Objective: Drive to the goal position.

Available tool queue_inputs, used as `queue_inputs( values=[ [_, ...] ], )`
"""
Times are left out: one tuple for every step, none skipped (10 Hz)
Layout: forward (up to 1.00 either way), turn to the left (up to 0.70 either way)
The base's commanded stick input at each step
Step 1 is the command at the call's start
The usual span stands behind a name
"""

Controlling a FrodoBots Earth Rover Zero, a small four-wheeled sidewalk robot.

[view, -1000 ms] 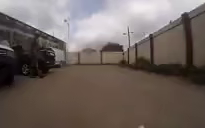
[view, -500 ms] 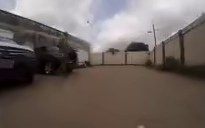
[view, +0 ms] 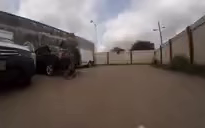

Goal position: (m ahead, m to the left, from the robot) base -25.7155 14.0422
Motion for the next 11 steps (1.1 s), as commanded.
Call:
queue_inputs(
  values=[
    [0.0, 0.02],
    [0.0, 0.05],
    [0.0, 0.52],
    [0.0, 0.7],
    [0.0, 0.7],
    [0.0, 0.7],
    [0.0, 0.7],
    [0.0, 0.7],
    [0.0, 0.7],
    [0.0, 0.7],
    [0.0, 0.7]
  ],
)
